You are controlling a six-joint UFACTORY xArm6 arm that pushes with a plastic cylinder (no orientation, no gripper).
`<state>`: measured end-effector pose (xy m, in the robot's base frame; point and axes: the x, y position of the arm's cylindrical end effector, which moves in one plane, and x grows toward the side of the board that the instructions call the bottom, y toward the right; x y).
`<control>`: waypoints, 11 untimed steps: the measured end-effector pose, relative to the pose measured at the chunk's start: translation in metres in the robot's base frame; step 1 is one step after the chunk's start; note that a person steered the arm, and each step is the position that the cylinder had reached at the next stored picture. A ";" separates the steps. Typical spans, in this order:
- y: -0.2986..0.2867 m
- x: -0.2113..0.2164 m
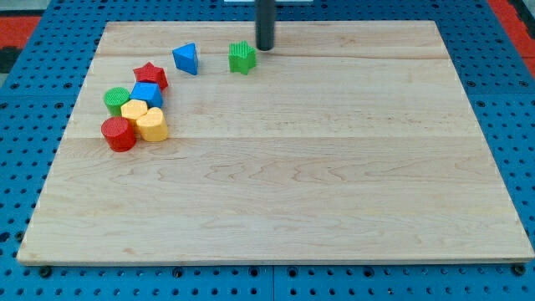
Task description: Push the triangle into the green star
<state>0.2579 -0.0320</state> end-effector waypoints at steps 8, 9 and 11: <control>-0.149 0.034; -0.125 0.036; -0.066 0.029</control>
